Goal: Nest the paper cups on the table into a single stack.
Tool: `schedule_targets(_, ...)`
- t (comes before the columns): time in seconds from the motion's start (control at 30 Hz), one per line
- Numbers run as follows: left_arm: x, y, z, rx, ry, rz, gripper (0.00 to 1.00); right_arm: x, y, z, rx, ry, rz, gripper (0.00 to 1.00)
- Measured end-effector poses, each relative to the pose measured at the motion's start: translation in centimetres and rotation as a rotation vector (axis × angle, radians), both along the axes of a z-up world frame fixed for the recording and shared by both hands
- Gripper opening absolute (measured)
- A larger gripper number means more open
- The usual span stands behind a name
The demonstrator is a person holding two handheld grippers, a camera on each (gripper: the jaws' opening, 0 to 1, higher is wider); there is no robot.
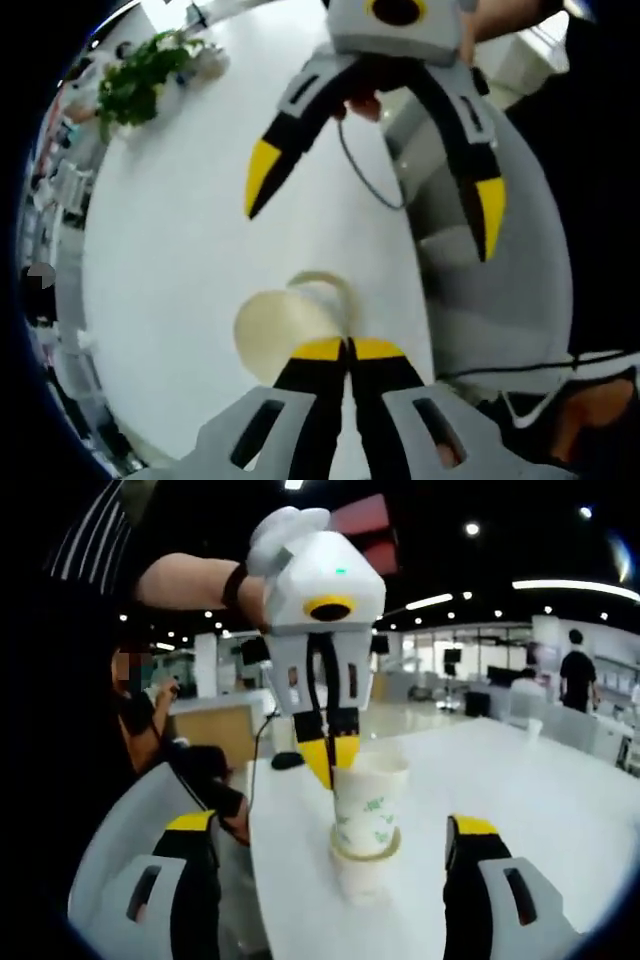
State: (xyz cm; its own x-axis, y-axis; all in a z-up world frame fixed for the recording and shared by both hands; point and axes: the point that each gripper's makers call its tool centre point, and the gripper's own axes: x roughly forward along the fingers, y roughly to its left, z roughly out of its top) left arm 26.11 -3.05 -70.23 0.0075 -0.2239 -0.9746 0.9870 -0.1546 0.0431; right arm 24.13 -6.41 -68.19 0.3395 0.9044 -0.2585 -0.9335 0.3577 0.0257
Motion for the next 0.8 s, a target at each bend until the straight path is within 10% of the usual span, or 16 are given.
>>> schedule_targets(0.8, -0.4, -0.4, -4.1, 0.049, 0.058, 0.036, 0.00, 0.0, -0.7, -1.1, -0.007, 0.019, -0.006, 0.89)
